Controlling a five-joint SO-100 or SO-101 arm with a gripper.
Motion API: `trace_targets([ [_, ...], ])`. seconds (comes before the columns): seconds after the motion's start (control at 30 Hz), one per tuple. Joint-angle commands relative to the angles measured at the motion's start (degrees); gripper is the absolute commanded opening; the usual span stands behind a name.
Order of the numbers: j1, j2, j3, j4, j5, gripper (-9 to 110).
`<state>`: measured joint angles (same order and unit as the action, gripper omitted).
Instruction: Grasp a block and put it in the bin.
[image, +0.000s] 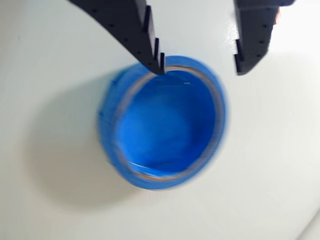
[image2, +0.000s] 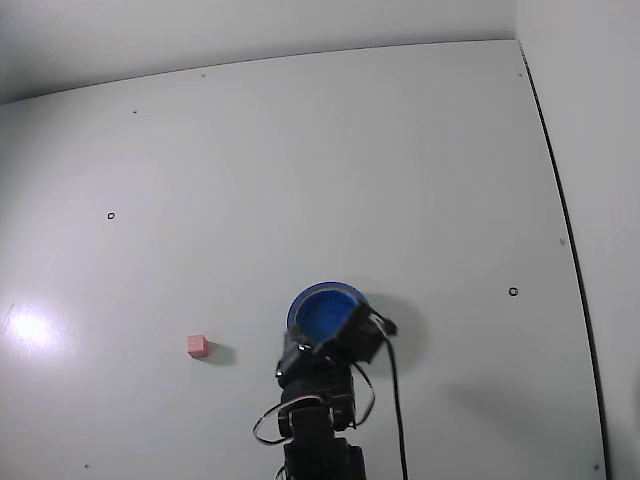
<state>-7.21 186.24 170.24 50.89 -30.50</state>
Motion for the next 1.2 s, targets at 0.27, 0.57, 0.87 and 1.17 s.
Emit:
trace_targets([
  [0.27,-23.4,-17.4,-25.9,7.5,-2.8,25],
  [0.57,-33.0,-37.2,-35.2,6.8,-0.2,25],
  [0.87,-37.1,-55.6,-46.4,6.7,0.0,25],
  [1.17,-37.2,-70.1,-57.7,6.7,-0.8,25],
])
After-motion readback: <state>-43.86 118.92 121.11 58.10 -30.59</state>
